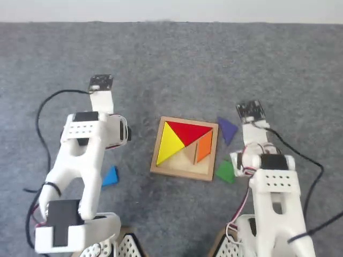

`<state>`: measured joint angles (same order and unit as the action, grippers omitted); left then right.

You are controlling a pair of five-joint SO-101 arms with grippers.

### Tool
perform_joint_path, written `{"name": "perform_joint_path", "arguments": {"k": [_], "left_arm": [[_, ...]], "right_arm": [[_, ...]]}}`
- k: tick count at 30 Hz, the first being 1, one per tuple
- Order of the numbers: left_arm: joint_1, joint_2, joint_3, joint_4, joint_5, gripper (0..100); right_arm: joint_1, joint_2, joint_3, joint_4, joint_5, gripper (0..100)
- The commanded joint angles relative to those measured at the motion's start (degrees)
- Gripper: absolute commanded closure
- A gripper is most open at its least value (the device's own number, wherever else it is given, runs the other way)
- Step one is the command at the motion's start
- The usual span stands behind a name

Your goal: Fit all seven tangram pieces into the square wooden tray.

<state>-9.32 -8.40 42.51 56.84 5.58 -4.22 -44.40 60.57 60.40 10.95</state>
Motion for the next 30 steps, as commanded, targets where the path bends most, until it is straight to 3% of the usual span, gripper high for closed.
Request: {"name": "perform_joint_path", "arguments": {"k": [1, 4, 6, 8, 14, 17, 24, 30], "left_arm": [[0.44, -2.81, 1.27, -5.01, -1.05, 80], [0.35, -2.37, 1.19, -5.19, -1.41, 80], [-0.97, -2.55, 1.01, -5.19, -1.32, 80], [-2.64, -2.73, 0.92, -5.71, -1.32, 80], [-4.4, -2.37, 1.01, -7.3, -1.32, 80], [-4.4, -2.37, 1.19, -7.21, -1.32, 80], [-4.31, -2.37, 1.27, -7.21, -1.32, 80], [-4.4, -2.29, 1.36, -7.3, -1.41, 80]], "right_arm": [[-6.46, -0.57, -4.84, -0.4, -10.2, 85.2], [-10.24, 2.42, -4.48, -2.86, -21.27, 72.6], [-13.41, 5.67, -4.48, -3.91, -30.95, 70.2], [-14.99, 9.45, -4.48, -6.2, -36.04, 70.0], [-14.81, 23.08, -7.03, -10.59, -37.63, 70.4], [-10.95, 28.7, -10.64, -9.8, -40.44, 76.5], [-7.78, 40.04, -15.65, -9.27, -35.08, 86.4], [-6.73, 40.75, -18.02, -6.2, -31.3, 92.8]]}}
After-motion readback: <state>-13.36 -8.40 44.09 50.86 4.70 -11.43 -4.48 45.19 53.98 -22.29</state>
